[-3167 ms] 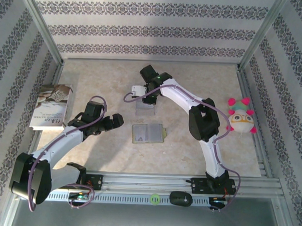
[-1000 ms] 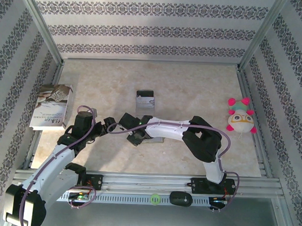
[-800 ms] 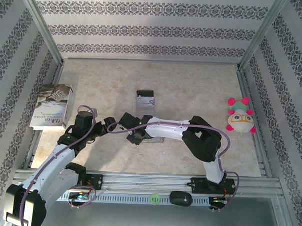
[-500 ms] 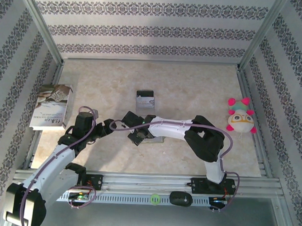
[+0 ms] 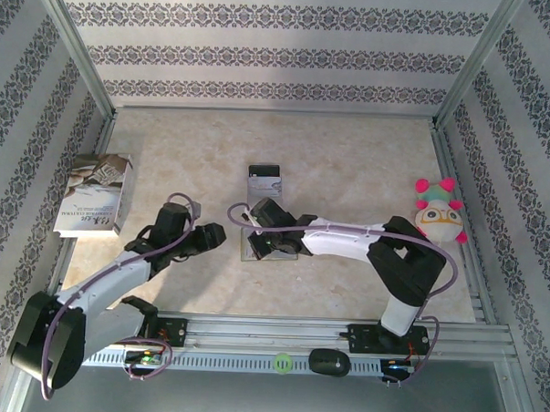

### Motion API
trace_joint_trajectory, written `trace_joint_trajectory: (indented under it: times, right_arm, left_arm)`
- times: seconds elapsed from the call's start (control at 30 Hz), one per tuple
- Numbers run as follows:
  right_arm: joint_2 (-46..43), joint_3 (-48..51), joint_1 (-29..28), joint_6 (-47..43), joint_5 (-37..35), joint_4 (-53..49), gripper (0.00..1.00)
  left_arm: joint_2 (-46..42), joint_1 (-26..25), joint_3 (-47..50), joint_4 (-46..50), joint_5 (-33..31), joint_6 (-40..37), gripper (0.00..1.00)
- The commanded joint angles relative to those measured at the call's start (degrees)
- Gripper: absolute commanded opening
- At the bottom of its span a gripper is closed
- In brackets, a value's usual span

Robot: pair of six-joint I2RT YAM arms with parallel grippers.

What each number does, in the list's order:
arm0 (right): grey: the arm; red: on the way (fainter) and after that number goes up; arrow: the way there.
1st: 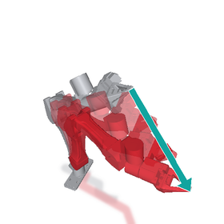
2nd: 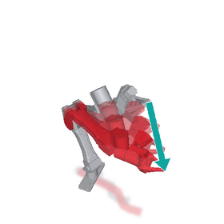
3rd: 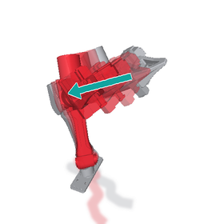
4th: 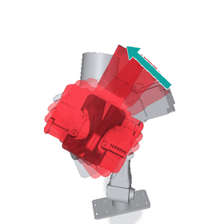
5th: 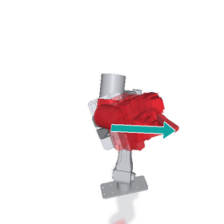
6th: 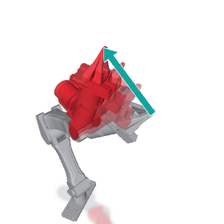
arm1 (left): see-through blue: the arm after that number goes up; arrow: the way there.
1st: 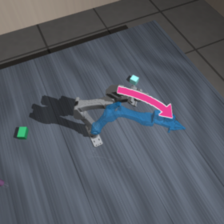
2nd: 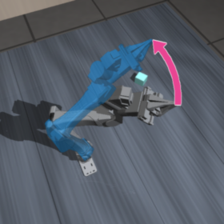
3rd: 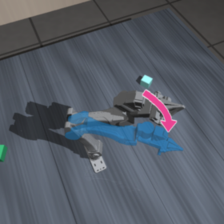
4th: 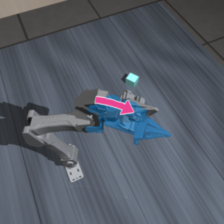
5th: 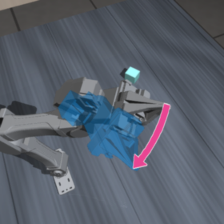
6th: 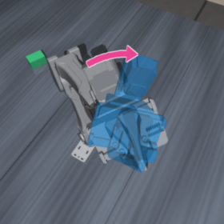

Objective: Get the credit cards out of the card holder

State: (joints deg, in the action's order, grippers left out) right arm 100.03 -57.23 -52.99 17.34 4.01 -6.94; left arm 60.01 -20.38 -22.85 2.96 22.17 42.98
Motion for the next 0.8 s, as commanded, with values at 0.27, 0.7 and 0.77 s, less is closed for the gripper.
trace_joint_trajectory:
  times: [0.27,0.7,0.77]
  right_arm:
    - [-7.9,8.1,1.8,7.4,-2.3,5.9,0.00]
    - [-12.8,16.7,1.9,21.2,-14.4,6.6,0.00]
    - [-12.5,17.2,1.8,23.5,-15.9,6.8,0.00]
  left_arm:
    - [17.5,-10.9,-7.3,-11.9,-2.9,1.0,0.28]
    - [22.9,-14.3,-10.7,-11.7,-4.0,0.7,0.22]
    - [23.0,-14.3,-10.8,-11.7,-3.6,0.7,0.22]
